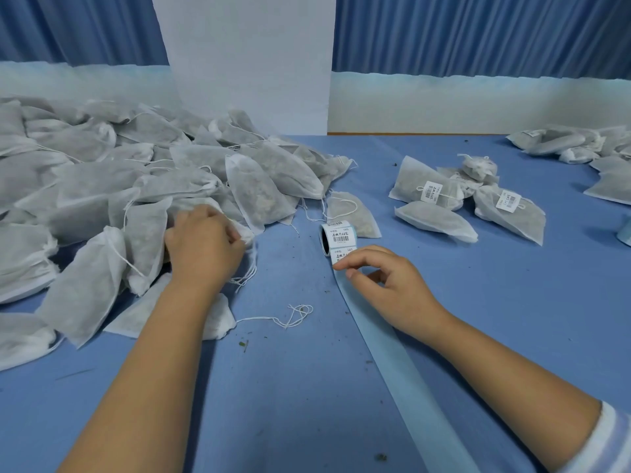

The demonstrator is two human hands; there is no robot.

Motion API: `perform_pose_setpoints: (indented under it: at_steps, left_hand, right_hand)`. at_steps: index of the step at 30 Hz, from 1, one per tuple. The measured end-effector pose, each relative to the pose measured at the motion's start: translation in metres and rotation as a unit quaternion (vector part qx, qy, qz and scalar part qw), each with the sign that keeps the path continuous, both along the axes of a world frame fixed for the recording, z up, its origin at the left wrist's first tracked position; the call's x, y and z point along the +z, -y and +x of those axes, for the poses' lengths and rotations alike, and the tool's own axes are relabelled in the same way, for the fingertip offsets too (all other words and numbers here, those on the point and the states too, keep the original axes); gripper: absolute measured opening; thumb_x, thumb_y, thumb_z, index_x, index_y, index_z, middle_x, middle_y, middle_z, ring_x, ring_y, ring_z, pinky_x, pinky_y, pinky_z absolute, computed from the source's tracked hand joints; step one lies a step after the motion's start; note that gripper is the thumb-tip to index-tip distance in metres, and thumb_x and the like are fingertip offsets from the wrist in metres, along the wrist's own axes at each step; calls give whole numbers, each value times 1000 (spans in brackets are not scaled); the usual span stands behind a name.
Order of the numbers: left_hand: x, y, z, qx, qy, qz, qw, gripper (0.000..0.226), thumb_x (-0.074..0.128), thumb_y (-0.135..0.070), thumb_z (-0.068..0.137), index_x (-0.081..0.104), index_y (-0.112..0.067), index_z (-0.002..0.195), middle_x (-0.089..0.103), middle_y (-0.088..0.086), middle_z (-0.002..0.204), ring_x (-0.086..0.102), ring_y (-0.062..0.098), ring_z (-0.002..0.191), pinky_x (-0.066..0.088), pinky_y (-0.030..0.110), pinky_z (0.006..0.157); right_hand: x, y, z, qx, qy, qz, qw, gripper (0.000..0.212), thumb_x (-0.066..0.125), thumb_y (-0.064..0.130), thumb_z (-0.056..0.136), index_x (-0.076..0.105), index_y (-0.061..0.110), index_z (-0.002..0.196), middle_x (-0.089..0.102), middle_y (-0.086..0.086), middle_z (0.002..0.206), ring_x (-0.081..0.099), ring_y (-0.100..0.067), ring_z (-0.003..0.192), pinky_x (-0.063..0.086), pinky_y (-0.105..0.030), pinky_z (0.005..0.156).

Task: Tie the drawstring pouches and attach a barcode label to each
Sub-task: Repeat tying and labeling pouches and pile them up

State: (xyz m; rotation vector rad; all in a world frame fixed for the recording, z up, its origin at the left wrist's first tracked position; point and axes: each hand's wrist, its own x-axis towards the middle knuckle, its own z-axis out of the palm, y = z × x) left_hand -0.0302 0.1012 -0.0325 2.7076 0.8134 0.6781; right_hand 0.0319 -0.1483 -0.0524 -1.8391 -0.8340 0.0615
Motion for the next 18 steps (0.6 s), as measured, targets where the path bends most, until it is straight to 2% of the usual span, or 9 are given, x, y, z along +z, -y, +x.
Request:
perform_pose_setpoints:
  at_steps: [3,5,7,9,12,14,16,18]
  left_hand:
    - [8,14,1,-88,-2,-34,996,11,59,-25,87,56,-19,79,61,-4,79,55,23,88,29,41,105]
    - [11,20,-1,-155,-2,-90,984,10,59,-21,88,54,-18,80,66,0,76,56,20,78,39,43,102]
    - [14,23,-4,-212,23,-116,970,6,60,-16,86,55,-16,83,69,2,99,60,22,87,50,44,88]
    - [17,28,-5,-267,51,-109,956,8,63,-12,86,56,-15,83,61,-5,119,58,16,102,50,41,88]
    - [19,39,-4,-325,96,-138,931,9,65,-9,84,57,-13,81,60,-5,113,57,13,106,47,33,91]
    - [18,45,-4,-353,102,-178,913,14,67,-2,84,58,-11,78,62,-5,114,55,3,113,41,18,94]
    - [18,50,-4,-376,75,-210,900,14,71,-3,84,62,-12,78,58,-9,129,47,-8,124,30,4,97]
    - [16,53,-4,-398,43,-225,888,14,76,-7,82,65,-15,78,49,-13,142,32,-9,139,25,2,102]
  right_hand:
    - [0,0,1,1,-1,0,1000,28,61,1,91,73,27,91,68,4,99,61,-6,92,49,-29,74]
    - [1,1,1,3,-1,1,1000,29,61,1,91,72,28,91,68,5,98,61,-5,91,48,-24,72]
    - [1,1,2,3,1,2,1000,30,61,1,91,72,29,90,68,5,98,61,-5,91,47,-21,72]
    - [1,1,2,4,3,4,1000,31,61,1,91,72,30,90,68,5,98,62,-6,91,47,-20,72]
    - [1,1,2,3,4,4,1000,30,62,2,91,70,31,91,68,4,99,62,-5,90,46,-18,70]
    - [1,1,2,6,-11,11,1000,28,63,3,91,69,29,97,69,8,101,62,-3,90,46,-17,69]
    - [2,0,0,17,-42,30,999,28,65,5,90,66,27,107,70,10,102,62,-4,90,49,-24,68]
    - [4,-1,-2,30,-66,53,996,32,71,12,87,63,25,115,68,8,102,62,-6,91,52,-37,71]
